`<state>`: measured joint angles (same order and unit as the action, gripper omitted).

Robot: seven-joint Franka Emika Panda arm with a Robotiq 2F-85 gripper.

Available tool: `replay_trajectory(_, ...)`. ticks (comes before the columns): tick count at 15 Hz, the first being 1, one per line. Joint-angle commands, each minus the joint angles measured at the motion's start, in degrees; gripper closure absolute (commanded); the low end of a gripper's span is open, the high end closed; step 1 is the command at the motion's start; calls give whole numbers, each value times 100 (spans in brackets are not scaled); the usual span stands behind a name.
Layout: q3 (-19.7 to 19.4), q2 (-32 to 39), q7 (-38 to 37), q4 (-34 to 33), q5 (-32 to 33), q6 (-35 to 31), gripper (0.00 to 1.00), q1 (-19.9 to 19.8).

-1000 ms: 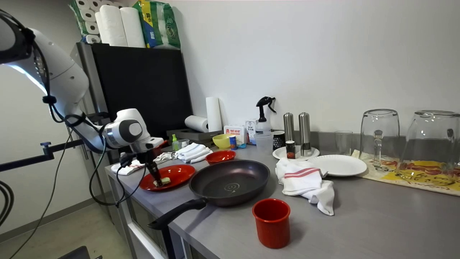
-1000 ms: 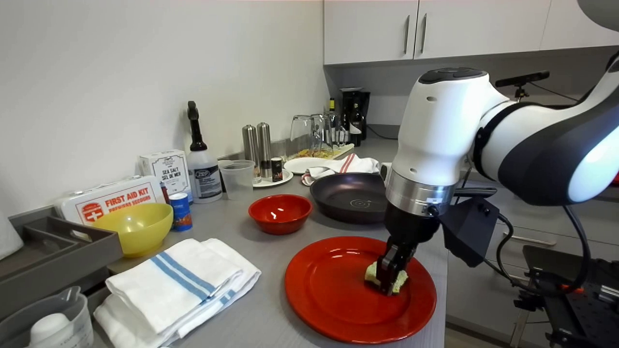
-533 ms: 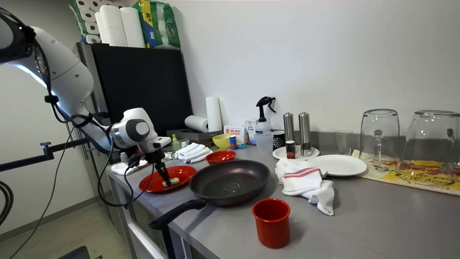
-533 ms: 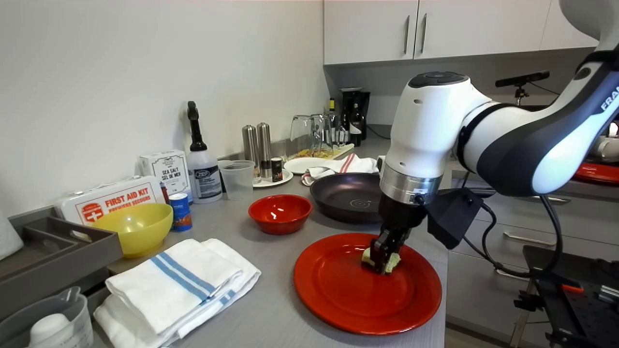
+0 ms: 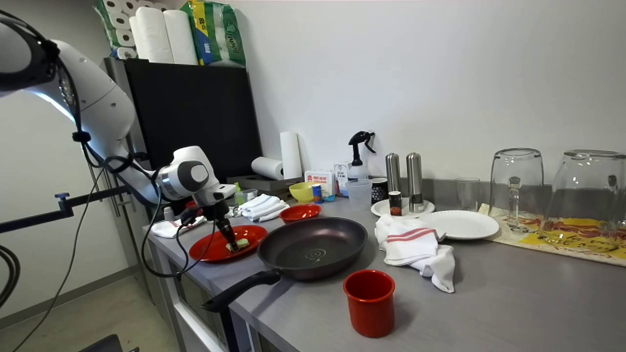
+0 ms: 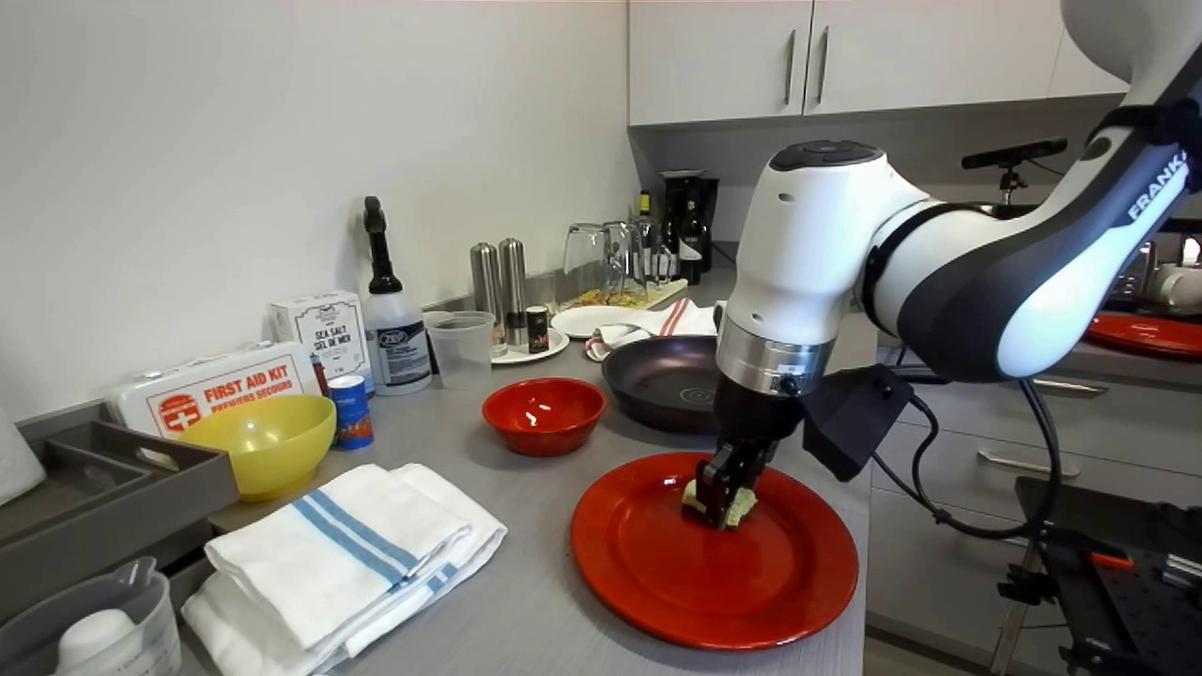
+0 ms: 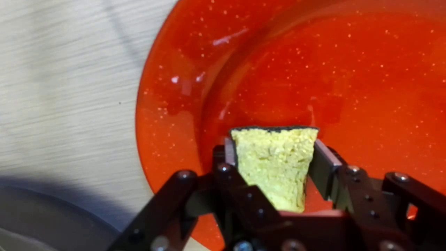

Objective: Pick up the sponge and clean the red plate

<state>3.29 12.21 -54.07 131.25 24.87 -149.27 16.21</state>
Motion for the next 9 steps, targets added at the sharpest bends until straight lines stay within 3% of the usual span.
replay_trajectory(1,-70,471,-179,-469,200,-3,73,125)
replay_trajectory(9,-166,1038,-82,-1254,121,54,73,397)
